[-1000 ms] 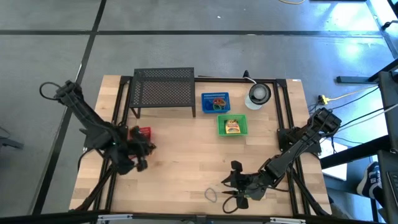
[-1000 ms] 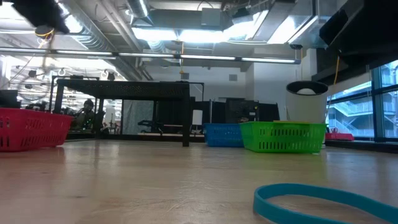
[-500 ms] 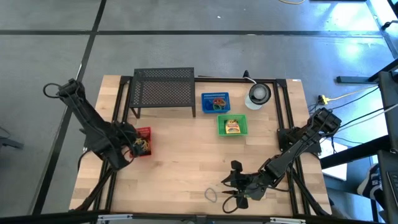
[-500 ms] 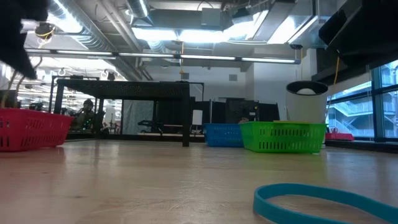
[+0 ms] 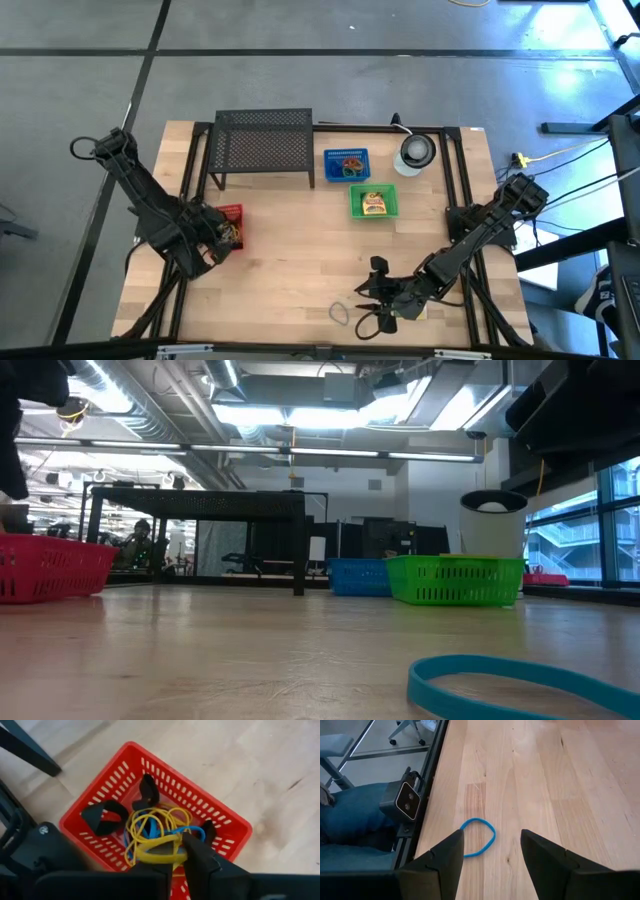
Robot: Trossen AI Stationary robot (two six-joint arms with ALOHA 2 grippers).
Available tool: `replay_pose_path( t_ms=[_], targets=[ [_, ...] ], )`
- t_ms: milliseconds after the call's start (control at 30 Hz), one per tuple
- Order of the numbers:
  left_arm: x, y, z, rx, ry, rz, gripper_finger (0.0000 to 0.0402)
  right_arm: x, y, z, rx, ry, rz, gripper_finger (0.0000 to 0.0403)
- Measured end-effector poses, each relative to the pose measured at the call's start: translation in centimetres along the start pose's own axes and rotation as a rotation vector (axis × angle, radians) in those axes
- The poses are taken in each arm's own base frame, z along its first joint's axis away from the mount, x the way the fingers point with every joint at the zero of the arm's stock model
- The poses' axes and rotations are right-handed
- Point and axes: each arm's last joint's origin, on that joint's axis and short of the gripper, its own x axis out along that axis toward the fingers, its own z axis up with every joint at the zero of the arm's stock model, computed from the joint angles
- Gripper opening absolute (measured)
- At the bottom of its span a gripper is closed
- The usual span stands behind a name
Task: Pick & Place Office Desk Supplies
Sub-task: Put the yellow rubber band into the orange basket, then put the blue rubber band into the orange basket
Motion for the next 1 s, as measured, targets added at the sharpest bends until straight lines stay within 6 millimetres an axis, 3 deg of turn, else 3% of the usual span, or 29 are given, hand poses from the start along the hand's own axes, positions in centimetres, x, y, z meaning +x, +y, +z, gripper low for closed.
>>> replay_pose_path(
  t_ms=[433,567,1000],
  targets=[
    [0.0,0.4,0.2,0.045,-0.042,0.029,0.0108,0.0,0.0,0.0,0.000,0.000,0.000,0.0197],
    [0.0,1.1,0.3,-0.006,-0.048,0.098,0.0113,0.0,0.0,0.0,0.011,0.001,0.002,0.0197],
    [0.0,0.9,0.2,-0.021,-0.030,0.078,0.0114,0.0,0.0,0.0,0.042,0.008,0.010,0.0197]
  ],
)
